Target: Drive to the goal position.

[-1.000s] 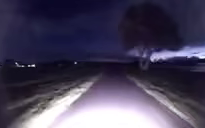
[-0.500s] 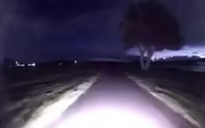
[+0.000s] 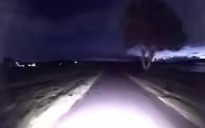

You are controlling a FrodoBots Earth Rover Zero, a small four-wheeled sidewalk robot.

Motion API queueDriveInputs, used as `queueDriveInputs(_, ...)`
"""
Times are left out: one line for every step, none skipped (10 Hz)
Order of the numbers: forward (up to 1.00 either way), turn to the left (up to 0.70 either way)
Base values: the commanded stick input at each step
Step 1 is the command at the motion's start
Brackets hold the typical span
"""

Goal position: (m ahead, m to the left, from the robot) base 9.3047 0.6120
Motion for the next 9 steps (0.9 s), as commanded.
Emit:
queueDriveInputs(0.70, 0.00)
queueDriveInputs(0.70, 0.00)
queueDriveInputs(0.70, 0.00)
queueDriveInputs(0.70, 0.00)
queueDriveInputs(0.70, 0.00)
queueDriveInputs(0.70, 0.00)
queueDriveInputs(0.70, 0.00)
queueDriveInputs(0.70, 0.00)
queueDriveInputs(0.70, 0.00)
